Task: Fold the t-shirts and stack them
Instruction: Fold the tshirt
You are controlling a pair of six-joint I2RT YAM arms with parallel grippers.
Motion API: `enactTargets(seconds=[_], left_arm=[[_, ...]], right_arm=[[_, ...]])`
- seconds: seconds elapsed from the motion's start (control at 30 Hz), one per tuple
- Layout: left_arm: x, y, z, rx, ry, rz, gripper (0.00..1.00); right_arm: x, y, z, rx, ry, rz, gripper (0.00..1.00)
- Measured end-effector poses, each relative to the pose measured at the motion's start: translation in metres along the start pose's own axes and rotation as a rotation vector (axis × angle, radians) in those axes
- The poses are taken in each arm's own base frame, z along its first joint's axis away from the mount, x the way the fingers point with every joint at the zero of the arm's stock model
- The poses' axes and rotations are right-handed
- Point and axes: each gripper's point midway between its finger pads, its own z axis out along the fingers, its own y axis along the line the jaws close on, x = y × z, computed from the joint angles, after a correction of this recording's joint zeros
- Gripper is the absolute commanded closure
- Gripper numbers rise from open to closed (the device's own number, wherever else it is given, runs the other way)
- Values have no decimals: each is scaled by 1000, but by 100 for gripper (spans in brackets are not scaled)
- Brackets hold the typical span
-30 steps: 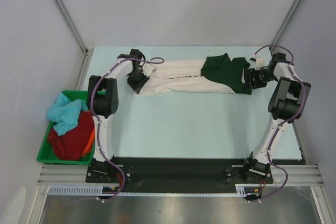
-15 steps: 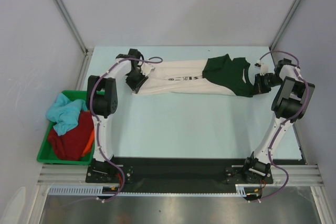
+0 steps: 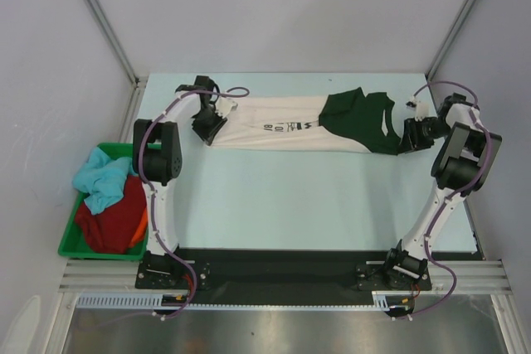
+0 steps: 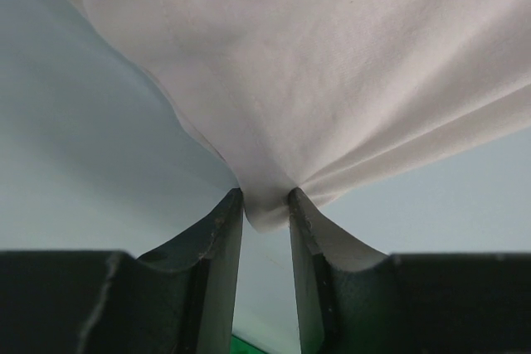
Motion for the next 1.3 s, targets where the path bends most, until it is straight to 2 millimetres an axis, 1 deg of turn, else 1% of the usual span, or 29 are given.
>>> enactTargets(seconds=[0.07,0.13,0.23,0.3,0.37,0.4,0.5,0.57,0.63,0.7,0.8,0.87,0.97,1.07,1.17,1.3], left_arm=[[0,2,-1,-2,-2,4,66],[-1,2,-2,-3,-5,14,65],[-7,-2,-7,-8,-17,36,65],[-13,-6,-14,-15,-33,52,64],[-23,-11,-22,-24,-58,70,64],[-30,-13,-27,-30,-74,77,64],[-45,-18,-35,-46,-112,79,64],[-51,-20,-35,-59,-128,74,64],[-53,-19,-35,-75,-127,68,64],[-53,-17,-36,-98,-123,62,62],[-48,-13,-35,-126,-111,59,62],[-45,-13,-36,-130,-104,57,63],[-45,-15,-36,-123,-106,56,64],[-45,-22,-35,-92,-111,52,68],[-44,-29,-32,-61,-110,47,69],[-36,-37,-22,-25,-87,40,70]], right_arm=[[-3,1,-7,31,-12,-26,54],[-14,5,-21,71,-45,-63,53],[-45,14,-46,143,-128,-151,52],[-71,28,-59,176,-184,-226,52],[-96,43,-62,187,-225,-299,52],[-108,51,-60,184,-238,-331,52],[-134,71,-44,151,-246,-391,54],[-152,81,-27,121,-248,-416,55],[-165,86,-7,91,-246,-423,55],[-172,85,16,66,-229,-412,55],[-176,81,44,40,-205,-393,55],[-173,82,60,24,-184,-380,55],[-167,84,78,4,-157,-369,55],[-169,89,90,-3,-149,-371,56],[-171,98,99,-13,-143,-382,56],[-174,108,110,-20,-138,-398,57]])
